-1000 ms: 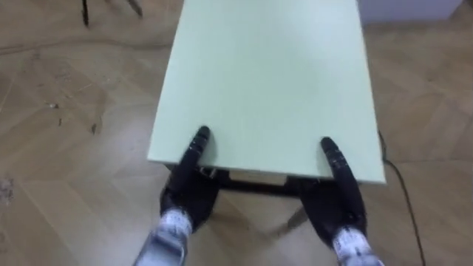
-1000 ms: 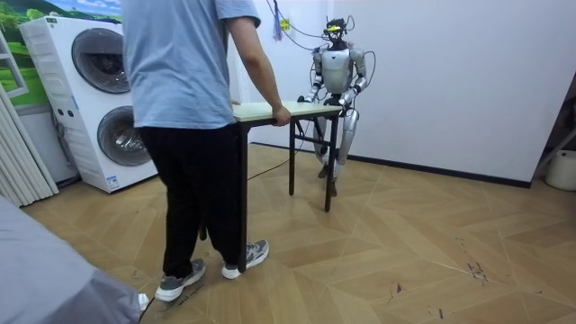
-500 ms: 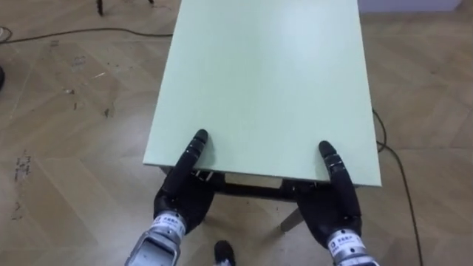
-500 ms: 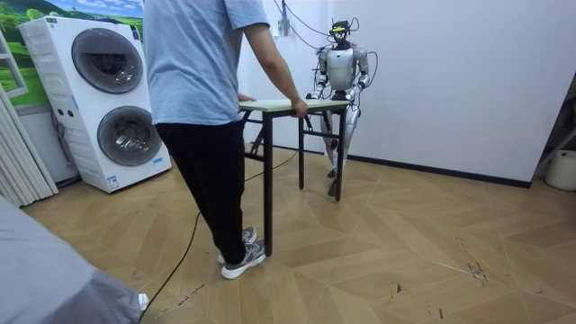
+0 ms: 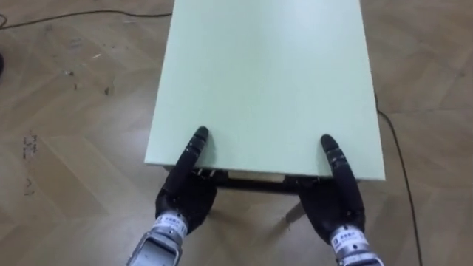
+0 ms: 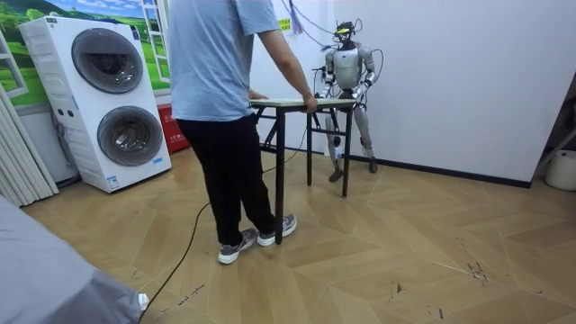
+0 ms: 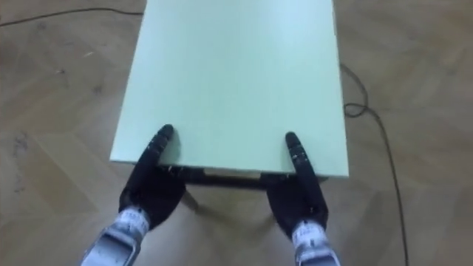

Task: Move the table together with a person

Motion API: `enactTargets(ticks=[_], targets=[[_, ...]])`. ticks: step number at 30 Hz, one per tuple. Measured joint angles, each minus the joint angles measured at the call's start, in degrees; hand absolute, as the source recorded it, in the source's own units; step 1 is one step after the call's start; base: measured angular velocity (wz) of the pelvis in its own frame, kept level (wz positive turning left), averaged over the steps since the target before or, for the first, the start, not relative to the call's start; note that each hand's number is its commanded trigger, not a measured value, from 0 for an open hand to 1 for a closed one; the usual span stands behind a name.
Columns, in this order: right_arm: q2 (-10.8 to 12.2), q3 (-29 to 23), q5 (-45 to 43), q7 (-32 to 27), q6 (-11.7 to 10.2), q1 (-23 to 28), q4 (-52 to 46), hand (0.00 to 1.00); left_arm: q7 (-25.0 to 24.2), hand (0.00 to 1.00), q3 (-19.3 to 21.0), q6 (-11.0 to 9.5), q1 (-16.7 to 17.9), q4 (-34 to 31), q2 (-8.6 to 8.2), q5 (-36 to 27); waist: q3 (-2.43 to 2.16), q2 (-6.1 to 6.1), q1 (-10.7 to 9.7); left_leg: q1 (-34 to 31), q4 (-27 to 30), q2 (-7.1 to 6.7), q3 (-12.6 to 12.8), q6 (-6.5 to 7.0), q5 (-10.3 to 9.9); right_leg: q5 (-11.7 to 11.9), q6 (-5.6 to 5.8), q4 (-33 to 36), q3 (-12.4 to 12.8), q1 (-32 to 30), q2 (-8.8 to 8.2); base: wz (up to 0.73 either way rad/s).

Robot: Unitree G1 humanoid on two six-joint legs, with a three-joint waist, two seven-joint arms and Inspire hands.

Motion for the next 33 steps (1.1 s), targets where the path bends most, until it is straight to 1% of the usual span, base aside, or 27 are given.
enactTargets(ticks=[1,2,3,4,5,7,9,10,11,12,13,14,15,16,17,18,19,20,21,22,23,24,26,27,28,31,33], targets=[[-1.19,0.02,0.16,0.02,-0.66,-1.29,-0.25,1.0,-0.2,1.0,0.3,-0.17,-1.45,1.59,-2.06,0.91,0.69,2.55,1.5,-0.11,2.98,-0.38,-1.43,0.06,-4.94,-2.76,0.97,1.91,-3.72,-0.71,0.42,-0.45],[-1.64,0.15,-0.09,0.08,-1.14,-2.11,-0.28,1.0,-0.39,1.0,0.44,-0.18,-2.1,2.06,-2.56,0.74,0.75,2.88,1.8,-0.71,4.0,-1.5,-2.55,0.5,-6.75,-2.79,0.94,2.57,-3.86,-1.47,0.17,-0.15],[-1.95,-0.1,-0.1,-0.73,-1.49,-3.1,-0.11,1.0,-0.25,1.0,0.4,-0.05,-3.67,2.73,-2.81,0.39,0.76,1.98,1.3,-1.91,4.2,-4.42,-3.5,1.19,-8.59,-2.79,0.94,3.18,-4.72,-2.17,-1.68,0.52],[-1.95,-0.85,0.15,-1.01,-1.46,-3.09,0.02,1.0,-0.17,1.0,-0.42,-0.08,-4.79,3.57,-2.95,-0.13,0.65,1.75,-0.29,-2.93,3.9,-6.93,-4.88,2.08,-9.18,-2.7,1.08,2.81,-6.77,-1.96,-3.52,0.77],[-1.94,-1.3,0.26,-1.01,-1.44,-2.83,0.02,1.0,-0.17,1.0,-0.91,-0.09,-5.35,4.06,-2.96,-0.55,0.65,1.75,-1.01,-3.04,3.58,-7.94,-5.19,2.79,-9.85,-2.52,1.34,2.76,-7.31,-1.95,-4.14,0.87],[-1.71,-2.31,0.06,-1.0,-1.36,-2.2,0.03,1.0,-0.18,1.0,-1.49,-0.16,-6.22,5.39,-2.88,-0.82,0.59,1.57,-1.83,-1.8,-1.5,-11.3,-5.14,4.6,-11.46,-1.15,1.81,2.7,-8.07,-2.99,-6.52,0.47],[-1.45,-2.21,-0.5,-0.98,-1.32,-1.6,0.43,1.0,-0.2,1.0,-1.76,-0.36,-6.34,6.42,-2.85,-0.55,0.5,1.45,-1.8,-0.26,-6.33,-12.53,-4.31,5.12,-12.1,0.52,1.93,2.71,-8.31,-3.31,-7.43,0.15],[-1.09,-2.35,-0.9,-0.92,-0.94,-0.99,0.72,1.0,-0.21,1.0,-2.15,-0.56,-6.12,7.0,-2.89,-0.56,0.36,1.2,-2.07,0.22,-8.0,-13.49,-3.8,6.0,-12.59,1.87,2.11,2.23,-8.36,-3.24,-8.26,0.18],[-0.67,-2.49,-1.36,-0.88,-0.69,-0.15,0.86,1.0,-0.21,1.0,-2.42,-0.57,-5.73,7.31,-2.85,-0.56,0.03,0.49,-2.37,0.03,-8.15,-14.81,-3.9,6.75,-12.97,3.43,2.28,1.56,-8.23,-3.16,-9.29,0.22],[-0.48,-2.55,-1.56,-0.88,-0.52,0.21,0.98,1.0,-0.21,1.0,-2.47,-0.58,-5.46,7.5,-2.84,-0.56,-0.17,0.12,-2.51,-0.31,-7.87,-15.4,-4.08,7.3,-13.24,4.37,2.37,0.97,-8.07,-3.02,-9.73,0.18],[-0.24,-2.94,-1.82,-0.88,-0.09,0.63,1.41,1.0,-0.2,1.0,-2.43,-0.57,-4.59,7.55,-2.8,-0.56,-0.73,-0.83,-2.92,-1.42,-6.85,-16.83,-4.04,8.45,-13.42,6.48,2.7,-0.4,-7.6,-2.87,-10.91,0.12],[-0.22,-2.96,-1.89,-0.88,0.08,0.8,1.63,1.0,-0.2,1.0,-2.49,-0.57,-4.29,7.75,-2.85,-0.57,-0.86,-1.24,-3.16,-1.85,-6.37,-17.64,-4.02,8.99,-13.46,7.7,3.1,-1.27,-7.11,-2.66,-11.35,0.0],[-0.32,-3.07,-1.92,-0.88,0.79,0.58,2.71,1.0,-0.21,1.0,-2.58,-0.57,-3.9,8.51,-3.15,-0.77,-0.95,-1.9,-3.23,-2.41,-5.44,-19.21,-3.9,10.05,-13.27,10.42,6.47,-3.16,-5.63,-2.06,-12.16,-0.07],[-0.66,-3.1,-1.89,-0.88,1.38,-0.3,4.19,1.0,-0.18,1.0,-2.63,-0.57,-3.89,9.54,-3.38,-1.59,-0.89,-1.99,-3.28,-3.71,-4.25,-19.59,-3.45,11.66,-12.34,14.34,14.46,-5.35,-2.85,-1.71,-12.2,-0.07],[-0.71,-3.28,-1.89,-0.88,1.83,-0.5,4.45,1.0,-0.18,1.0,-2.6,-0.57,-3.89,9.76,-3.38,-1.72,-0.8,-1.95,-3.51,-4.33,-3.75,-19.4,-2.3,11.95,-12.13,16.27,17.49,-5.5,-0.89,-1.77,-12.33,0.13],[-0.54,-3.52,-1.95,-0.88,2.03,0.08,5.12,1.0,-0.18,1.0,-2.7,-0.56,-3.88,10.93,-3.72,-1.49,-0.62,-1.92,-3.68,-4.69,-2.56,-17.95,0.96,12.16,-11.83,12.38,16.09,0.88,1.77,-1.89,-13.0,0.34],[-0.19,-4.03,-1.95,-0.88,2.14,1.19,5.25,1.0,-0.18,1.0,-2.96,-0.57,-3.86,11.69,-3.88,-1.25,-0.6,-1.91,-3.92,-4.89,-2.0,-16.68,2.53,12.38,-11.52,4.53,15.02,9.97,3.05,-1.61,-14.14,0.45],[-0.13,-4.14,-1.94,-0.82,2.14,1.54,5.25,1.0,-0.18,1.0,-3.23,-0.57,-3.85,11.72,-3.66,-1.23,-0.59,-1.94,-4.38,-5.15,-1.94,-16.01,3.33,12.14,-11.08,0.82,14.79,13.91,3.25,-1.08,-15.16,0.66],[-0.22,-4.46,-1.8,-0.33,1.92,2.16,5.06,1.0,-0.17,1.0,-3.89,-0.55,-3.91,11.65,-3.56,-1.05,-0.61,-1.97,-5.25,-5.83,-1.84,-14.78,6.01,11.25,-10.16,-5.54,14.85,20.85,4.29,0.79,-17.51,0.65],[-0.45,-4.27,-1.68,-0.23,1.41,2.53,4.73,1.0,-0.17,1.0,-4.17,-0.56,-3.91,11.64,-3.88,-0.69,-0.6,-1.94,-5.26,-6.04,-1.65,-13.84,8.88,10.54,-9.62,-10.6,15.72,24.67,6.11,3.75,-19.1,0.45],[-0.38,-4.04,-1.68,-0.24,0.91,2.49,4.73,1.0,-0.17,1.0,-4.14,-0.55,-3.89,11.64,-4.04,-0.56,-0.54,-2.14,-4.38,-6.07,-1.26,-13.82,10.37,10.19,-9.46,-13.68,17.28,24.71,7.64,6.87,-19.42,0.0],[-0.25,-3.83,-1.68,-0.29,0.67,2.3,4.73,1.0,-0.17,1.0,-3.87,-0.56,-3.89,11.58,-4.14,-0.42,-0.43,-2.34,-3.86,-6.08,-0.67,-14.0,10.43,9.95,-9.52,-14.27,18.04,22.66,8.34,7.6,-19.07,-0.48],[-0.13,-3.16,-1.57,-0.82,0.39,1.26,4.71,1.0,-0.2,1.0,-3.0,-0.59,-3.89,10.84,-4.24,-0.15,-0.45,-2.11,-1.11,-7.86,0.47,-14.24,9.47,9.41,-9.31,-14.2,17.48,17.24,8.25,8.06,-16.78,-0.75],[-0.03,-2.6,-1.61,-1.41,0.15,0.58,4.72,1.0,-0.2,1.0,-2.31,-0.73,-3.9,10.46,-4.53,0.62,-0.49,-2.01,0.61,-8.75,0.19,-14.22,7.7,9.52,-9.25,-12.69,15.69,13.94,8.0,8.38,-15.35,-0.58],[0.3,-2.23,-1.46,-2.11,-0.33,0.59,4.62,1.0,-0.19,1.0,-2.27,-1.27,-3.89,10.46,-4.39,0.89,-0.48,-2.07,1.01,-8.57,-0.19,-13.73,6.82,9.61,-8.97,-11.28,15.64,11.31,7.69,9.88,-14.14,-0.34],[1.09,-2.04,-1.77,-2.62,-0.91,0.66,4.42,1.0,0.03,1.0,-2.43,-1.94,-3.88,10.35,-4.16,1.23,-0.49,-2.18,1.01,-7.93,-1.78,-13.04,6.62,9.91,-7.99,-8.25,15.95,5.61,7.15,12.14,-12.58,-0.02],[1.08,-2.04,-2.16,-2.62,-1.05,0.64,4.05,1.0,0.13,1.0,-2.46,-2.09,-3.85,10.05,-4.13,1.28,-0.48,-2.23,1.35,-8.06,-2.06,-13.1,6.66,10.13,-7.8,-7.33,16.17,4.21,7.05,12.3,-12.41,-0.07]])
